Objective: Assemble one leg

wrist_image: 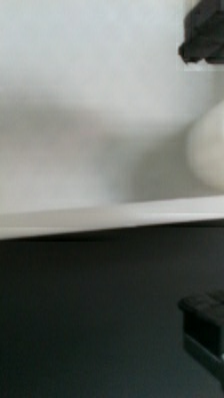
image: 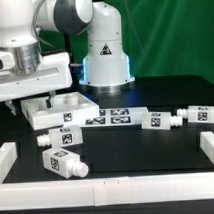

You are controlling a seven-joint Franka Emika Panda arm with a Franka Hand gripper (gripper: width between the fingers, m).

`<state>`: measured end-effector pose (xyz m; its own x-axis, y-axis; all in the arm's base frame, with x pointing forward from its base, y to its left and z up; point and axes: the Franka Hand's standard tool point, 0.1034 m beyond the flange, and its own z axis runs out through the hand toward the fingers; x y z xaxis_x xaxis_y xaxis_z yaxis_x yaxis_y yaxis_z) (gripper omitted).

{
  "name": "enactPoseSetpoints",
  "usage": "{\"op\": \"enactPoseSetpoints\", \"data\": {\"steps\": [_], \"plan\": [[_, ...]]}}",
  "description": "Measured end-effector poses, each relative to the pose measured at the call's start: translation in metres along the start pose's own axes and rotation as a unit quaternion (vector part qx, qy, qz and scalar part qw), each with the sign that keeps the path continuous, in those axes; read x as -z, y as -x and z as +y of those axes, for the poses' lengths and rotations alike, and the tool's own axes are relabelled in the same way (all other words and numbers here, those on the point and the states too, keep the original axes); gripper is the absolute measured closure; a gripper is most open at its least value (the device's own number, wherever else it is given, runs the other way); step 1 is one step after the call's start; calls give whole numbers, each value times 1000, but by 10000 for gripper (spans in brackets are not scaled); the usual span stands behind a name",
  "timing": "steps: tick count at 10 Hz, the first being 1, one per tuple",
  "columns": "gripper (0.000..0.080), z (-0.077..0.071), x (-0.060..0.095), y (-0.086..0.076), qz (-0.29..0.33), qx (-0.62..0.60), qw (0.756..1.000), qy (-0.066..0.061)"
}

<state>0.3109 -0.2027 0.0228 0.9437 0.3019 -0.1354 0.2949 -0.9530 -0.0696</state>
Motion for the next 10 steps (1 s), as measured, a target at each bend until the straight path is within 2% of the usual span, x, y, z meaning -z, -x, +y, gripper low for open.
{"op": "enactPoseSetpoints", "data": {"steps": [3,5,7,9,10], "plan": [[150,1,-9,6,-1,6,1000,5],[150,12,-16,14,-3,22,1000,4],[150,20,-16,18,-1,39,999,6],[150,20,-16,18,-1,40,999,6],[282,20,-16,18,-1,41,999,6]]}}
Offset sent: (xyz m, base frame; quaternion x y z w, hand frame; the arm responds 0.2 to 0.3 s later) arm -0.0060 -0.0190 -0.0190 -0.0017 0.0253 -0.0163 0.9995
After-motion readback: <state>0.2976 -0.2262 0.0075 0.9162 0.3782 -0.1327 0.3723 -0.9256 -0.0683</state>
